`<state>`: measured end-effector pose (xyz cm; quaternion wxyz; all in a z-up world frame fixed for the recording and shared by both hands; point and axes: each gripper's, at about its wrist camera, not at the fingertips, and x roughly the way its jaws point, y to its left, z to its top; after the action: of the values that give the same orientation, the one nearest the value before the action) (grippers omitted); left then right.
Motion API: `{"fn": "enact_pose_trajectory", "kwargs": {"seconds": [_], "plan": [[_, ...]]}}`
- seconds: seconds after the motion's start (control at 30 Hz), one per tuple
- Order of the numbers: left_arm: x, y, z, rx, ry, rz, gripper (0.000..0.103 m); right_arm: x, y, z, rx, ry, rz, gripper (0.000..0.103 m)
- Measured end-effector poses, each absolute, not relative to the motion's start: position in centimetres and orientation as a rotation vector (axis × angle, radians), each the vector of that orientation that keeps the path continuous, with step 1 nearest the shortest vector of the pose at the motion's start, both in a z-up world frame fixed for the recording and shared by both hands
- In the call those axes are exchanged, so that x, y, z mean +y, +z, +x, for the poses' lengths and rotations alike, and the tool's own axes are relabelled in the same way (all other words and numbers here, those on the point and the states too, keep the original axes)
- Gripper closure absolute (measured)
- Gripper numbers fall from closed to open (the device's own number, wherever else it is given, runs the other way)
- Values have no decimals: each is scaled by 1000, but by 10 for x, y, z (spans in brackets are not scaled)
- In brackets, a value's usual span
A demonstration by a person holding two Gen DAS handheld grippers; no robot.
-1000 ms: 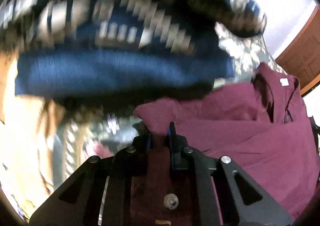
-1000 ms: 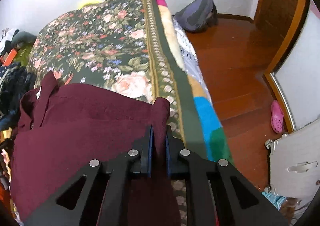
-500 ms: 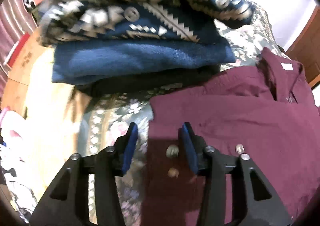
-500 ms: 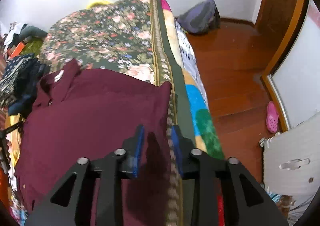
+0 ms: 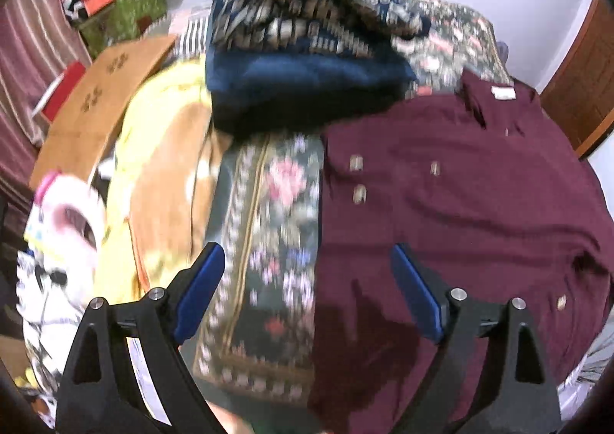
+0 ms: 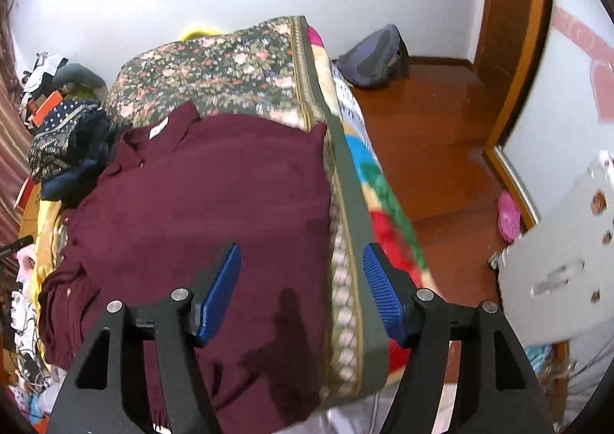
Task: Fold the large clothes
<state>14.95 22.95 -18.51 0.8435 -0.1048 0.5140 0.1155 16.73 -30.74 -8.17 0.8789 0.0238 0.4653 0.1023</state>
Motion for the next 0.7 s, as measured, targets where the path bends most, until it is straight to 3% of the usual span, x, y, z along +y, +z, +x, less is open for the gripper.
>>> {"fn": "enact_pose_trajectory", "kwargs": {"seconds": [0.4,0.7], "plan": [[216,-239,83,1201,157,-436,15,-313,-122,133,1106,165,130,41],[215,-277,76,1252,51,-651,17,-302,-144,116,1156,202,302,41]]}}
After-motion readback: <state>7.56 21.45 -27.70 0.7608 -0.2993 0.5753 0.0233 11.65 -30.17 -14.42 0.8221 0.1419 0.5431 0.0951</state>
